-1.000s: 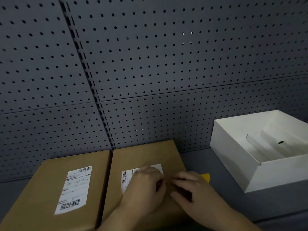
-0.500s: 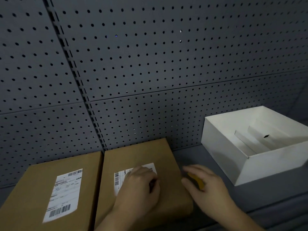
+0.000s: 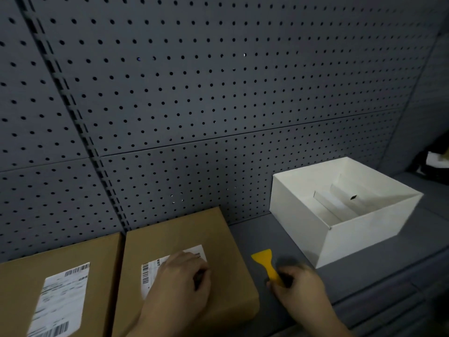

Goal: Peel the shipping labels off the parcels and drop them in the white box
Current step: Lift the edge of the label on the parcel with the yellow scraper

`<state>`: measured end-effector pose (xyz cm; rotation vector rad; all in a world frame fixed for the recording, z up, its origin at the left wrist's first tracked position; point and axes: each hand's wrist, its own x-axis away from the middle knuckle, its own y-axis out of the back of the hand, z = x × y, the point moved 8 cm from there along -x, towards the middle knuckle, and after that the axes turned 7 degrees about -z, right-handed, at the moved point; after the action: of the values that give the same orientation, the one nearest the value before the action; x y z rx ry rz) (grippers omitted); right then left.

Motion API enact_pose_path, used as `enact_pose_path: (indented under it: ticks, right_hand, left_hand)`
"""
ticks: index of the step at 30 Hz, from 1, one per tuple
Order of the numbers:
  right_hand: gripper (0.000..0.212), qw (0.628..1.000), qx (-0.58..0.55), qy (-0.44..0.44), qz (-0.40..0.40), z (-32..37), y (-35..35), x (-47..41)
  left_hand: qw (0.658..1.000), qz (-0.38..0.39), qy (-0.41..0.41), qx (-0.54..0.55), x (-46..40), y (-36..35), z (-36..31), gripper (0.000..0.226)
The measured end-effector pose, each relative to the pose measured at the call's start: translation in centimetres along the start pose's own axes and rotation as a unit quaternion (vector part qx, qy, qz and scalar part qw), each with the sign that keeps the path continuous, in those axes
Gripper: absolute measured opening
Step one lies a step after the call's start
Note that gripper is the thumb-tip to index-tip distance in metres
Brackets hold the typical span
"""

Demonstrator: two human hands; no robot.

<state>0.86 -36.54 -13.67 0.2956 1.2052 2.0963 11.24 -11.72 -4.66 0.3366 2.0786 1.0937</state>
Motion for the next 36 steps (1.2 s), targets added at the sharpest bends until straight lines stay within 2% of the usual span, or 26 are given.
enact_pose_path:
  ticks: [3, 7, 9, 12, 19, 24, 31, 36]
  right_hand:
    - [0.039, 1.0, 0.007, -0.011, 0.02, -0.2, -0.5, -0.4]
    - [0.026, 1.0, -0.01, 0.002, 0.021, 0.3, -0.9, -1.3]
    - [0.022, 1.0, -0.017, 0.003, 0.02, 0.6, -1.0, -1.7]
    - [0.024, 1.0, -0.018, -0.009, 0.015, 0.6, -1.4, -2.1]
    - [0.027, 0.999, -0.01, -0.025, 0.031, 0.5, -1.8, -2.6]
    - [0.029, 1.0, -0.015, -0.017, 0.019, 0.8, -1.2, -2.2]
    - [0.02, 0.996, -0.077, -0.019, 0.039, 1.0, -0.7, -1.7]
    - [0.018, 0.981, -0.19, -0.026, 0.039, 2.1, 1.0, -1.7]
  left_hand:
    - [1.0, -0.002, 0.0, 0.001, 0.0, -0.1, 0.2, 0.005]
    - [1.0, -0.015, 0.0, 0.014, -0.1, -0.1, 0.2, 0.004]
    - [1.0, -0.019, 0.001, 0.017, -0.1, 0.0, 0.2, 0.012]
    - [1.0, -0.025, -0.002, 0.017, -0.2, 0.1, 0.0, 0.02]
    - [0.999, -0.036, 0.001, 0.01, -0.1, 0.0, 0.1, 0.019]
    - [1.0, -0.024, 0.004, 0.002, 0.1, -0.1, 0.1, 0.005]
    - [1.0, -0.01, 0.011, 0.004, 0.2, 0.1, 0.0, 0.015]
    - [1.0, -0.004, 0.013, 0.011, 0.1, 0.1, -0.1, 0.011]
